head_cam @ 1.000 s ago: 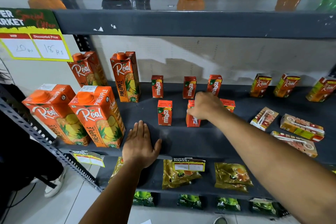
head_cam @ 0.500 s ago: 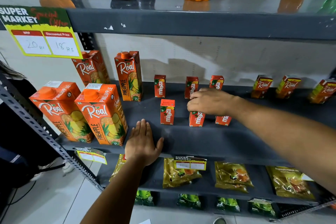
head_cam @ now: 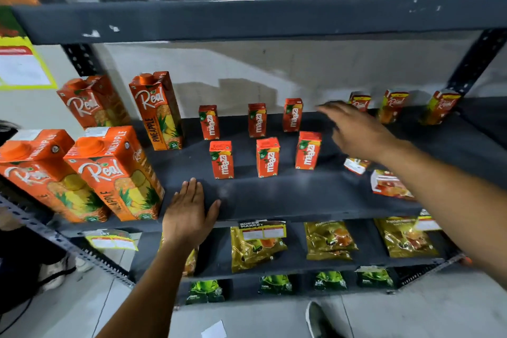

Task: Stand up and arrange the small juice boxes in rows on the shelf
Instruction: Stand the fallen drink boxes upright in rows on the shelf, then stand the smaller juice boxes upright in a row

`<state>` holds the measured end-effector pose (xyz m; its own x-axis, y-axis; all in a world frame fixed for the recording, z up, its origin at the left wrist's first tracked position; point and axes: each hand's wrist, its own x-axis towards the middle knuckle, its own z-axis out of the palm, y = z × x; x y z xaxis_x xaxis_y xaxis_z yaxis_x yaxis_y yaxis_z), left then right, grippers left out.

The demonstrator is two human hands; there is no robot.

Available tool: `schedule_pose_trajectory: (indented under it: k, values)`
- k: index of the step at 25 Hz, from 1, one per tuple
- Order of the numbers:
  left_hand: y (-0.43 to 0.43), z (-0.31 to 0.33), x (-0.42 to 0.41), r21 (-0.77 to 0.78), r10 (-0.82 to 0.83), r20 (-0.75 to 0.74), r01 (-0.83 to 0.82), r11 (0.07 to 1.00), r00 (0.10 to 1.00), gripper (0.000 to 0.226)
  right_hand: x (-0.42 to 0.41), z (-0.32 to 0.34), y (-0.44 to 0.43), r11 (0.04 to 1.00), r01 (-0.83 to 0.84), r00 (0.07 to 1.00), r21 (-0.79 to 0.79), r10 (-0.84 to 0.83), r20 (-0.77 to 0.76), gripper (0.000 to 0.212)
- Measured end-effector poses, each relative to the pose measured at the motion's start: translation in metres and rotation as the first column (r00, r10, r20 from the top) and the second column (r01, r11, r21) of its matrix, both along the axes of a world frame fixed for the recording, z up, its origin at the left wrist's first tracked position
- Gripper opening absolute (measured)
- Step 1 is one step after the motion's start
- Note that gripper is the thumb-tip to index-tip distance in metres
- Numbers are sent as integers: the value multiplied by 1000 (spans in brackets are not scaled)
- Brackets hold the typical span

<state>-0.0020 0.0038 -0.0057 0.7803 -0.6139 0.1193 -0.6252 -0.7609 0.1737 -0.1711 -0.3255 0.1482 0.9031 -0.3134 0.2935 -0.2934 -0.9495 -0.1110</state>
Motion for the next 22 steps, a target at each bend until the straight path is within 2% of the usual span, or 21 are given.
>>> schedule_pose_trajectory:
  k: [2, 4, 7, 10, 13, 16, 17, 20, 22]
  values:
    - [-6, 6, -22, -143, -20, -21, 17, 990, 1000, 83, -38, -7, -36, 991, 120, 993, 63, -120, -6, 64]
    - [-28, 12, -60, -221, -85, 22, 87, 971, 996, 74, -72, -11, -72, 970, 210, 977, 123, -212, 2, 60]
    - [-85, 18, -122, -249, -283, 78, 294, 923, 956, 65, -108, -17, -114, 939, 297, 955, 171, -294, -45, 58]
    - [-161, 26, -158, -231, -373, 91, 384, 894, 924, 60, -133, -25, -146, 897, 366, 929, 248, -338, -151, 57]
    - [-216, 26, -177, -144, -333, 55, 337, 930, 941, 64, -148, -33, -167, 868, 400, 892, 294, -296, -340, 67]
    - [-236, 12, -182, 29, -227, -31, 227, 973, 974, 67, -159, -53, -178, 873, 420, 830, 246, -261, -493, 79]
    - [-238, 8, -182, 67, -207, -25, 208, 976, 978, 68, -164, -60, -181, 877, 416, 827, 241, -254, -502, 75]
    - [-238, 5, -185, 89, -196, -11, 196, 977, 981, 84, -175, -77, -188, 882, 351, 885, 314, -203, -418, 45]
    - [-236, 3, -185, 77, -190, -3, 190, 979, 982, 86, -177, -70, -193, 855, 337, 916, 394, -201, -348, 44]
